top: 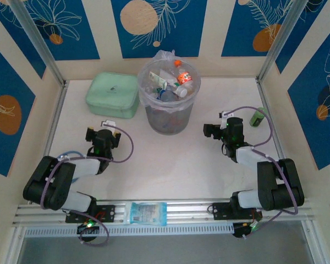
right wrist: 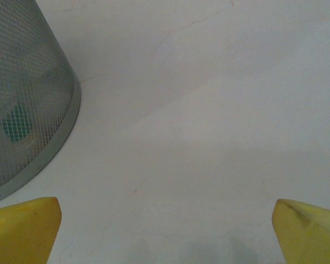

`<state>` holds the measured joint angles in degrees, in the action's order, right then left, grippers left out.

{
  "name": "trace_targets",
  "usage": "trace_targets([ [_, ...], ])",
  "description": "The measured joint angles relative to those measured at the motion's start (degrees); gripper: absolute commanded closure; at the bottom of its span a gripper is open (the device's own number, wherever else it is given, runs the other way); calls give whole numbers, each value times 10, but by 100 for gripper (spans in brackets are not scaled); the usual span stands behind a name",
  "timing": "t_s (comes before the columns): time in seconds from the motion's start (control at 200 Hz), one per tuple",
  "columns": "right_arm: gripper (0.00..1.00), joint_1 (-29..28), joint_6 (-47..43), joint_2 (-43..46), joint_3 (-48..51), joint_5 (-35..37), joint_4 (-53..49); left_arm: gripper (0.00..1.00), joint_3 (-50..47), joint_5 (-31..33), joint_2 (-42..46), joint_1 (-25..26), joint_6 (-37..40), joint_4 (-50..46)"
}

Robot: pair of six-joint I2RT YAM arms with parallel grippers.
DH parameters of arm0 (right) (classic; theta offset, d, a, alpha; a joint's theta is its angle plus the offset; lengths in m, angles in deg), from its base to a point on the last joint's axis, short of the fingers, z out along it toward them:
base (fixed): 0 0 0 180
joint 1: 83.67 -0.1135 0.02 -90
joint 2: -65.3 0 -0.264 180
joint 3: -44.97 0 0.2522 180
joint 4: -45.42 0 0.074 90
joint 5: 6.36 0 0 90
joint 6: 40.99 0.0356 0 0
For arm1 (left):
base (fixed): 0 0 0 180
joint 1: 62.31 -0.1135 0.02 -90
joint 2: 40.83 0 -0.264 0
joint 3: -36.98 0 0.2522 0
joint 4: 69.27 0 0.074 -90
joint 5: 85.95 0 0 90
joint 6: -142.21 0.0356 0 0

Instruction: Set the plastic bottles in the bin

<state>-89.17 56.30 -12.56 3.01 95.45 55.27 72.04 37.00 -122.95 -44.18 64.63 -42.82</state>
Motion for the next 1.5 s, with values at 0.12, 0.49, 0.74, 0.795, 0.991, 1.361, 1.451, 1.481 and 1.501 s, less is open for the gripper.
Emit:
trace_targets([
  [0.12,1,14,-2,-12,3,-5,35,0,21,-8,-25,-4,7,10],
  [0.49,1,32,-15,-75,10,-18,125,0,32,-47,-27,-20,14,12],
  [0.74,1,47,-13,-87,40,-35,190,0,-13,-110,-6,-49,-14,79],
  [0.795,1,47,-13,-90,45,-36,195,0,-12,-123,-23,-54,-19,90],
  [0.991,1,47,-13,-93,46,-39,209,0,-12,-146,-36,-67,-41,107],
  [1.361,1,50,-13,-93,46,-49,218,0,-16,-176,-76,-103,-80,152],
  [1.451,1,50,-13,-93,46,-51,218,0,-16,-176,-76,-103,-81,152],
  [1.481,1,50,-13,-93,46,-52,218,0,-16,-177,-76,-103,-81,152],
  [1.501,1,50,-13,-93,46,-52,218,0,-16,-178,-76,-103,-81,152],
])
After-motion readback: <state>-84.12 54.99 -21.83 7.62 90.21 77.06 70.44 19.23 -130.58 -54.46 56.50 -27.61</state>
